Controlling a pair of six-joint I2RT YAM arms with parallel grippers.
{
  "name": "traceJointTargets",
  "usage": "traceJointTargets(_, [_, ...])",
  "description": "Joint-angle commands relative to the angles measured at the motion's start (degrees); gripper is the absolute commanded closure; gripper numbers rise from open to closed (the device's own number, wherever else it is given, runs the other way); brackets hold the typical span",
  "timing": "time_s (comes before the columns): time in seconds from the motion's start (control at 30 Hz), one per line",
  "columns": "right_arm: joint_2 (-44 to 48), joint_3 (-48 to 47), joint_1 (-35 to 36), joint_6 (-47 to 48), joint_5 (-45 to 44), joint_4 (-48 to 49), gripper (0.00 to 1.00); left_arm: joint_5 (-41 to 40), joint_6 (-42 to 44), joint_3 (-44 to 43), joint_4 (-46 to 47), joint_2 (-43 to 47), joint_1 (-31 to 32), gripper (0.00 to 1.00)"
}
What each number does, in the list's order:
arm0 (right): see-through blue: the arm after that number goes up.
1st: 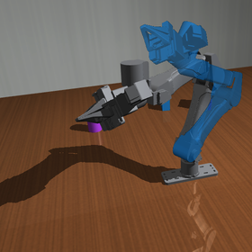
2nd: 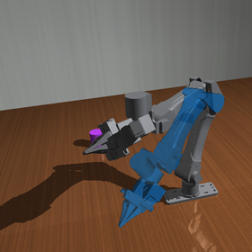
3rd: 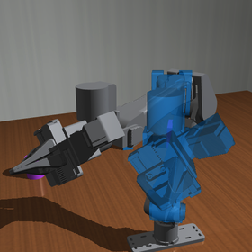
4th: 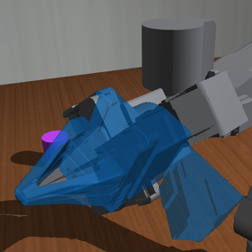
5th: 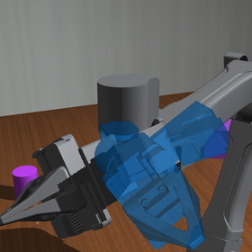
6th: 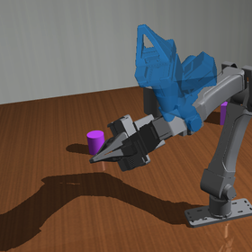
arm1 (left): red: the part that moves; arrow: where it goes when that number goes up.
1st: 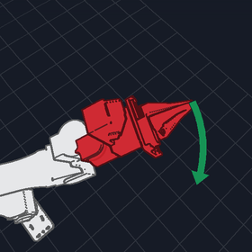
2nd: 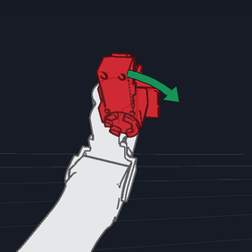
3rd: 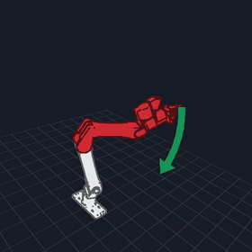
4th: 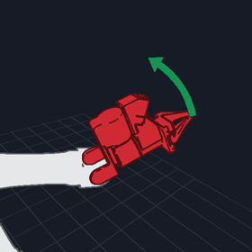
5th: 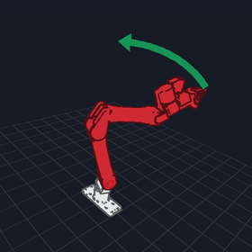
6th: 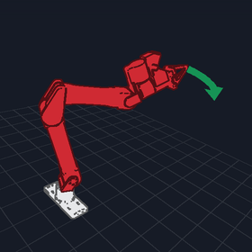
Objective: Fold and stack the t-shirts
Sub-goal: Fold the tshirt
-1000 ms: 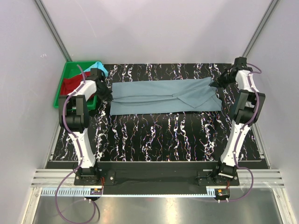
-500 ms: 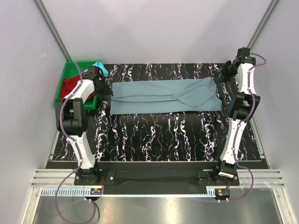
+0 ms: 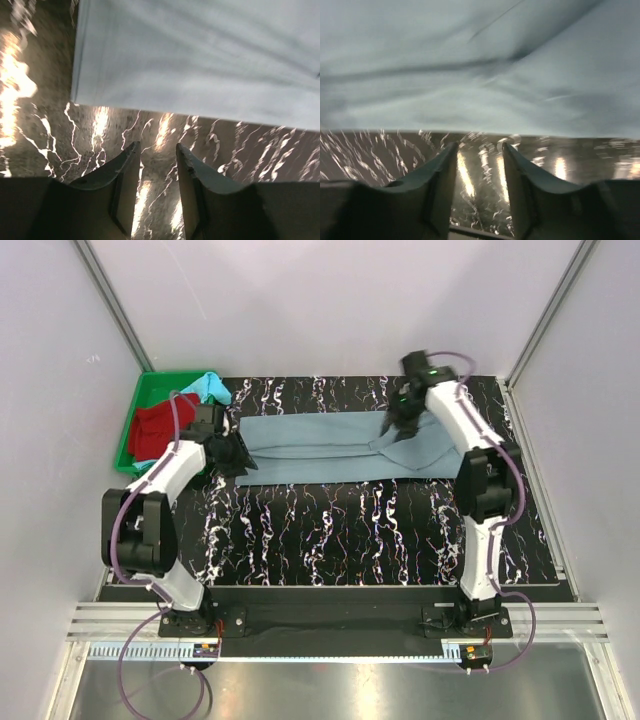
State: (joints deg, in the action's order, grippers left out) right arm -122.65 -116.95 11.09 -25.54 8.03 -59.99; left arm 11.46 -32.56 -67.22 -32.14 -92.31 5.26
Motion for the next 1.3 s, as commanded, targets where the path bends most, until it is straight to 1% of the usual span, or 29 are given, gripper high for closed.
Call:
traceJointTargets(0.0, [3.03, 4.35, 4.89, -3.02, -3.28, 4.35, 0.55, 3.39, 2.06, -0.10, 4.71, -2.07, -0.16, 0.62])
traceJointTargets(0.03, [2.51, 4.62, 7.34, -3.63, -3.37, 4.35, 0.61, 3.04, 2.41, -0.63, 4.98, -2.78, -0.25, 0.62])
traceJointTargets(0.07, [1.29, 4.97, 8.32, -5.21, -3.20, 4.53, 0.70, 2.78, 2.76, -1.24, 4.90, -4.53, -0.16, 0.63])
traceJointTargets(0.1, [0.66, 5.06, 9.38, -5.83, -2.94, 4.79, 0.72, 2.51, 2.76, -2.55, 5.07, -5.41, -0.25, 0.64])
traceJointTargets(0.17, [-1.09, 5.06, 12.01, -6.72, -2.85, 5.32, 0.74, 2.60, 2.85, -4.05, 5.25, -8.22, -0.25, 0.65])
traceJointTargets(0.3, [-4.17, 3.31, 14.31, -6.72, -5.65, 5.58, 0.76, 1.64, 2.85, -7.65, 5.42, -11.74, -0.25, 0.67])
traceJointTargets(0.5, [-8.92, -0.47, 14.48, -7.59, -5.48, 5.76, 0.76, 1.81, 2.32, -9.77, 5.60, -16.14, -1.12, 0.68])
traceJointTargets(0.7, [-13.31, -4.60, 14.57, -8.47, -5.75, 5.67, 0.74, 1.54, 3.20, -8.98, 5.16, -17.99, -3.32, 0.68])
traceJointTargets(0.83, [-16.64, -7.59, 14.40, -8.39, -6.62, 5.50, 0.73, 1.81, 2.50, -6.96, 5.16, -17.64, -3.41, 0.69])
traceJointTargets(0.93, [-19.37, -11.45, 14.48, -7.86, -7.77, 4.71, 0.72, 1.81, 1.80, -5.47, 5.33, -16.76, -3.50, 0.70])
traceJointTargets(1.13, [-25.17, -22.34, 13.69, -7.42, -9.79, 2.59, 0.70, 1.11, 1.88, -3.71, 5.33, -15.88, -3.50, 0.70])
traceJointTargets(1.27, [-26.85, -25.95, 12.90, -6.98, -10.49, 2.42, 0.69, 0.67, 2.06, -2.39, 5.33, -14.65, -3.50, 0.70])
